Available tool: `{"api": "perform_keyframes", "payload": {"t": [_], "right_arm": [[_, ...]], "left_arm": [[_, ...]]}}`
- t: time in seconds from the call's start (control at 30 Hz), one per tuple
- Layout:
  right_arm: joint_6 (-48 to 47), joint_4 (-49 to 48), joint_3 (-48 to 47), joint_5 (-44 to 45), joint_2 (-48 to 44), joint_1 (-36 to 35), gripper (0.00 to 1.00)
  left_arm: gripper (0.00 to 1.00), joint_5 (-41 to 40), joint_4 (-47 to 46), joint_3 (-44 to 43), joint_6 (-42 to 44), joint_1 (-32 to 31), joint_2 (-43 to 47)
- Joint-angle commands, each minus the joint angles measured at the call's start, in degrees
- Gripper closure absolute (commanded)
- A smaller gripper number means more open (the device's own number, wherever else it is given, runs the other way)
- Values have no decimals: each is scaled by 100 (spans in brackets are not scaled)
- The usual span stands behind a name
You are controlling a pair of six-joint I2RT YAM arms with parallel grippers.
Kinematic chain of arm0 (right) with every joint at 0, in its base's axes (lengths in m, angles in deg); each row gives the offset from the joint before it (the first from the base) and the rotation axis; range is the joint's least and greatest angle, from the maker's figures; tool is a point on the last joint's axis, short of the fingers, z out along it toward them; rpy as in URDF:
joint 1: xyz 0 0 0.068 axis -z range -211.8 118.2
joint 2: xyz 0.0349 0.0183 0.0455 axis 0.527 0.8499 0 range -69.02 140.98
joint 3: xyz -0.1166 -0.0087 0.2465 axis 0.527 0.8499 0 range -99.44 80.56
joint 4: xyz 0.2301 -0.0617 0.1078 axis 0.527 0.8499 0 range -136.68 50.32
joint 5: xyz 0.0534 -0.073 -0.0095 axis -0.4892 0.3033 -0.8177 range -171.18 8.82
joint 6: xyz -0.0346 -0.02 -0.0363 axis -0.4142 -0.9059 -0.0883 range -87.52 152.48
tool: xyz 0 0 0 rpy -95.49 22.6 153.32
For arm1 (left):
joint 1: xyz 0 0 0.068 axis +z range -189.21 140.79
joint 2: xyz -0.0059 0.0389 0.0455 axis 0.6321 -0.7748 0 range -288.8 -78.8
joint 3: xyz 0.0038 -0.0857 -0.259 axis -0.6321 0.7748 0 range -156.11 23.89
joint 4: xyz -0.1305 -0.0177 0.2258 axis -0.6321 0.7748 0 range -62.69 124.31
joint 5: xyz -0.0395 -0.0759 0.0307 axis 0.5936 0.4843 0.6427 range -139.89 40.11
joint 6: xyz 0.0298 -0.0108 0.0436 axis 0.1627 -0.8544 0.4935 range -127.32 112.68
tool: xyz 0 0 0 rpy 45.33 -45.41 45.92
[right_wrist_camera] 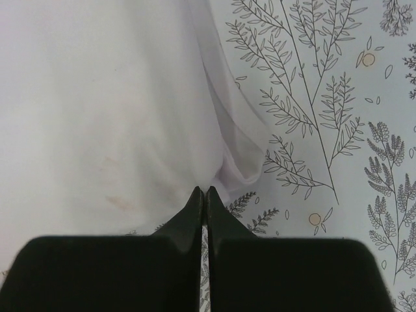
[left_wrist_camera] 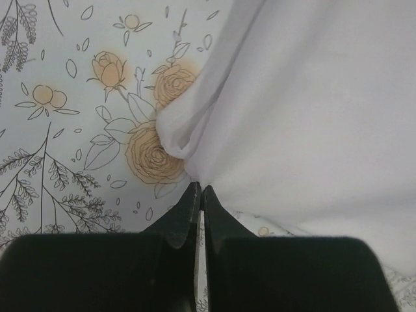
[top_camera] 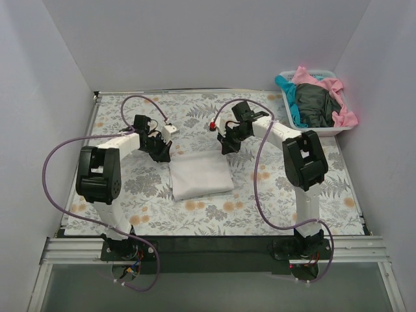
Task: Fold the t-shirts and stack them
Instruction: Fold the tshirt
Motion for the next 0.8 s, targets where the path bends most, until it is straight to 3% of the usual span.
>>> {"api": "perform_keyframes", "payload": {"t": [0.0,0.17,0.27,0.3,0.33,0.37,0.4,0.47,0.53,0.67,0.77], "right_arm": [[273,-269,-428,128,89,44,99],[528,-260,-613,208,310,61,95],[537,-226,-447,172,178,96,94],[537,-182,-403,164,134,105,92],[520,-120,-385,146,56,105,88],[502,63,-367,146,20,105,73],[511,134,-367,155,-93,114,66],[616,161,-350,146,-243,219,54],[853,161,-472,163,-411,316,51],[1283,249,-1025,-46,-560,605,51],[1573,381,-1158,-713,-762,633,60]], "left_arm": [[98,-285,-708,-273,-481,44,-119],[84,-497,-824,-466,-560,44,-392],[73,-436,-815,-536,-674,44,-374],[64,-400,-780,-537,-675,44,-305],[62,-365,-736,-545,-675,44,-252],[58,-295,-640,-554,-666,44,-199],[55,-277,-596,-572,-666,52,-146],[55,-111,-482,-580,-666,61,82],[54,30,-464,-615,-770,61,345],[57,390,-420,-747,-1411,61,697],[62,1048,-410,-678,-2156,44,917]]}}
